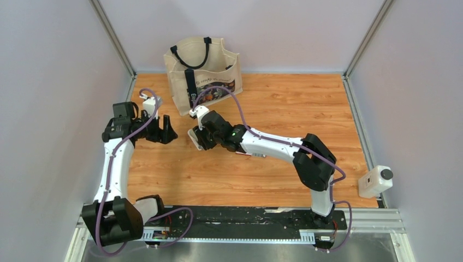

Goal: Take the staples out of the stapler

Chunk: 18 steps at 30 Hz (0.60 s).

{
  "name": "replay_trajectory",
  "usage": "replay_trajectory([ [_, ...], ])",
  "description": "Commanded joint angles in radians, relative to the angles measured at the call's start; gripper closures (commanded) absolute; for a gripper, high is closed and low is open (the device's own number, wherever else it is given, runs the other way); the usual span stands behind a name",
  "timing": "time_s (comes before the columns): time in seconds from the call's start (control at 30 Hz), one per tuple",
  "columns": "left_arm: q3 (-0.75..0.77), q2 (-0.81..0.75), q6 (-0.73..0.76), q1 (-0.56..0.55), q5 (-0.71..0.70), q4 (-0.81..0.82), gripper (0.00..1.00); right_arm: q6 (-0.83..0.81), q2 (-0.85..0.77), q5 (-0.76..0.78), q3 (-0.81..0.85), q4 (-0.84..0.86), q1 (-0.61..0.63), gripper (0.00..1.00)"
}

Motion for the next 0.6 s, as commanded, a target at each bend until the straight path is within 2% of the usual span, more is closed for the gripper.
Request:
replay_trajectory([
  [0.0, -0.015, -0.015, 0.100, 0.008, 0.113, -0.027, 0.15, 0.156, -0.108, 0.076, -0.013, 0.197, -0.013, 1.00],
  [0.17, -0.015, 0.017, 0.215, -0.009, 0.180, -0.083, 0.13, 0.206, -0.133, 0.040, -0.019, 0.217, -0.021, 1.00],
  [0.4, -0.046, 0.011, 0.347, -0.092, 0.144, -0.082, 0.14, 0.294, -0.171, -0.016, -0.069, 0.258, -0.029, 1.00],
  [0.5, -0.054, 0.026, 0.390, -0.101, 0.160, -0.073, 0.18, 0.329, -0.188, -0.073, -0.089, 0.307, -0.036, 1.00],
  [0.53, -0.057, 0.032, 0.400, -0.101, 0.166, -0.064, 0.24, 0.350, -0.192, -0.082, -0.095, 0.318, -0.039, 1.00],
  [0.57, -0.061, 0.046, 0.414, -0.103, 0.169, -0.061, 0.25, 0.361, -0.200, -0.101, -0.106, 0.324, -0.041, 1.00],
])
